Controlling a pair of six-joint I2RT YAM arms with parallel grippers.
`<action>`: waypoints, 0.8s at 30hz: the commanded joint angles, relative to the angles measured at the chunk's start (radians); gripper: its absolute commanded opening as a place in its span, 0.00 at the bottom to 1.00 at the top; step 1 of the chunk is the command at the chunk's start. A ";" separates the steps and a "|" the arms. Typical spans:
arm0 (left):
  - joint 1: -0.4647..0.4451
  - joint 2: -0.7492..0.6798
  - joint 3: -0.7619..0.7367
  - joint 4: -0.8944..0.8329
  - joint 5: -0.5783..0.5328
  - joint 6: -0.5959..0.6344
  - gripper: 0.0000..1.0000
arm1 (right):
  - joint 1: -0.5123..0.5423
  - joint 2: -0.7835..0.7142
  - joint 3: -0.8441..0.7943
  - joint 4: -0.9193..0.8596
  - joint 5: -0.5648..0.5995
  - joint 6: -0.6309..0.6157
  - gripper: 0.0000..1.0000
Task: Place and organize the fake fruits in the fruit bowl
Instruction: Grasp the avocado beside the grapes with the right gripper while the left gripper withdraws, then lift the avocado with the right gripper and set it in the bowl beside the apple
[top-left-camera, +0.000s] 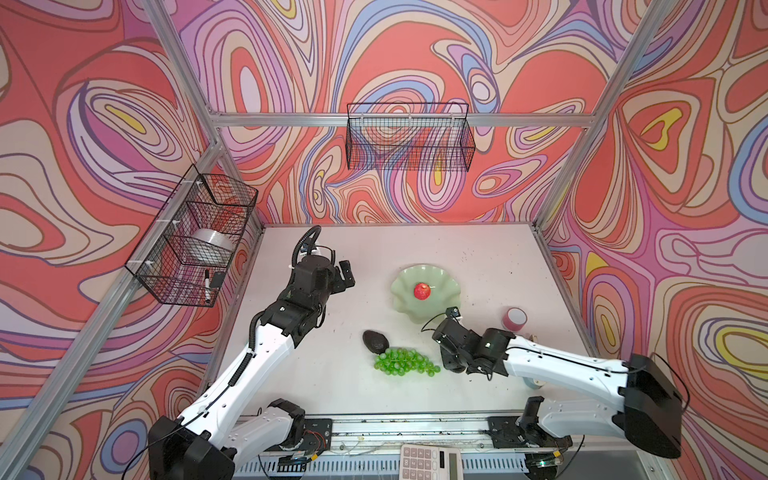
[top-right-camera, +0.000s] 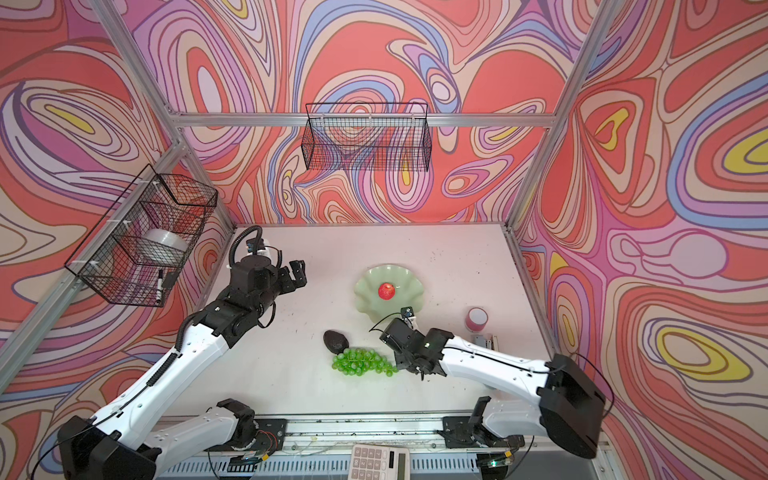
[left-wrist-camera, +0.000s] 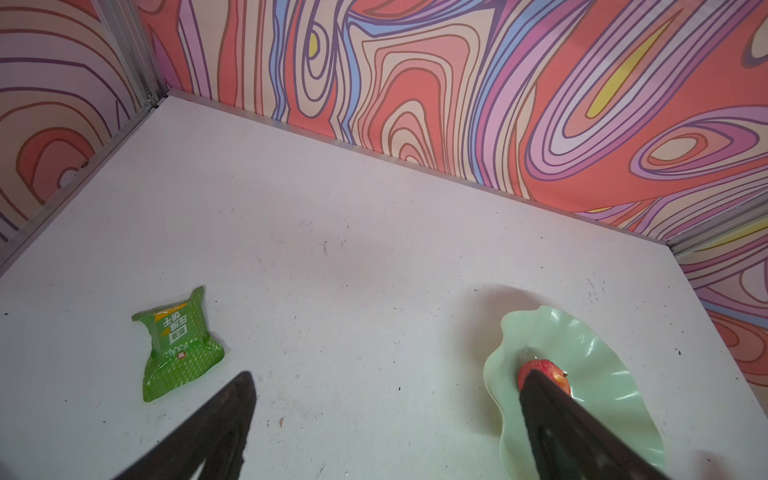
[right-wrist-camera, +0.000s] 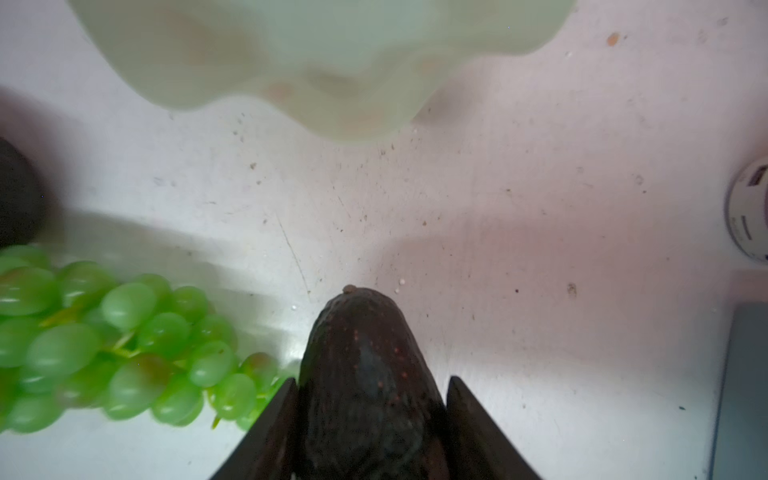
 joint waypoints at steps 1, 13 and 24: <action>0.014 0.009 -0.018 -0.015 -0.016 -0.008 1.00 | 0.006 -0.123 0.037 -0.108 0.041 0.077 0.47; 0.044 -0.017 -0.051 -0.065 0.013 -0.067 0.99 | -0.265 0.035 0.316 0.074 0.011 -0.151 0.45; 0.048 -0.154 -0.170 -0.173 0.115 -0.138 0.98 | -0.408 0.384 0.429 0.330 -0.037 -0.241 0.45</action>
